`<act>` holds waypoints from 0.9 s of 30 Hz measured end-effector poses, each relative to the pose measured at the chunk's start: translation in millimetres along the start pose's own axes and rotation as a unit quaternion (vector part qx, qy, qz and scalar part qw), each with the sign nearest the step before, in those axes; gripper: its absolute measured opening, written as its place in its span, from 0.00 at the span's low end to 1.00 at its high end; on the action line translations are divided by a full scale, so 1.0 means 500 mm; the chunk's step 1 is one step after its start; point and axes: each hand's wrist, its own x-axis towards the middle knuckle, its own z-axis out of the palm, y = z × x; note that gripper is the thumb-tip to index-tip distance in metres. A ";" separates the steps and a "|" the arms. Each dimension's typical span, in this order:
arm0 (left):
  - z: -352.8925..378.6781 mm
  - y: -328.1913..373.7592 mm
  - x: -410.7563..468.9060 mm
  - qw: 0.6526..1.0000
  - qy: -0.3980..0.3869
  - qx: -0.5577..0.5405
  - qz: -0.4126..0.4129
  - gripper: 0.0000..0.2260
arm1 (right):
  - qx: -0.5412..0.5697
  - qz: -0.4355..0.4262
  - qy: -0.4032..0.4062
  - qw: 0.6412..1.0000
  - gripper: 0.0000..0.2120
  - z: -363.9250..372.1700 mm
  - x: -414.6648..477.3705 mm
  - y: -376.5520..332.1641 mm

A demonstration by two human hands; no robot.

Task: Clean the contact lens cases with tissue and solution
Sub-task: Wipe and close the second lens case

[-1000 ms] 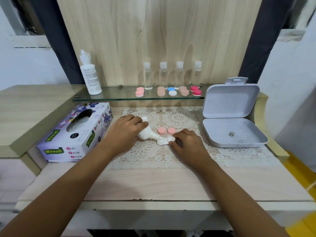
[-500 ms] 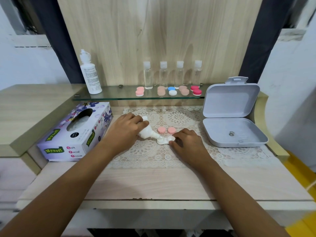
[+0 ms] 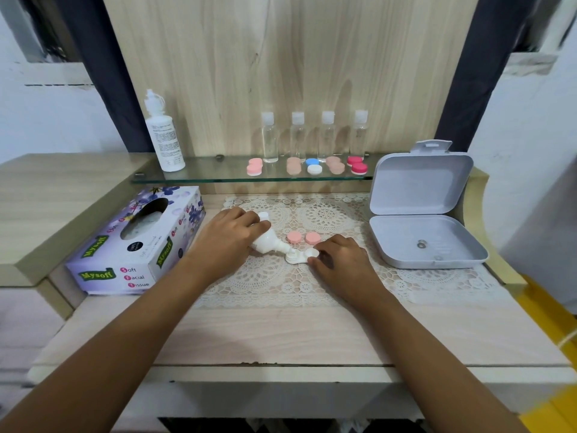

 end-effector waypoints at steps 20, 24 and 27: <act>0.010 0.019 0.020 0.999 0.003 -0.034 -0.005 0.24 | 0.035 0.018 0.000 0.999 0.10 -0.003 -0.002 -0.002; 0.017 0.029 0.028 0.999 0.004 -0.036 -0.001 0.23 | 0.053 0.030 -0.005 0.998 0.09 -0.007 -0.002 -0.005; 0.020 0.030 0.031 0.999 0.003 -0.035 -0.001 0.23 | 0.058 0.033 -0.008 0.998 0.09 -0.008 -0.001 -0.004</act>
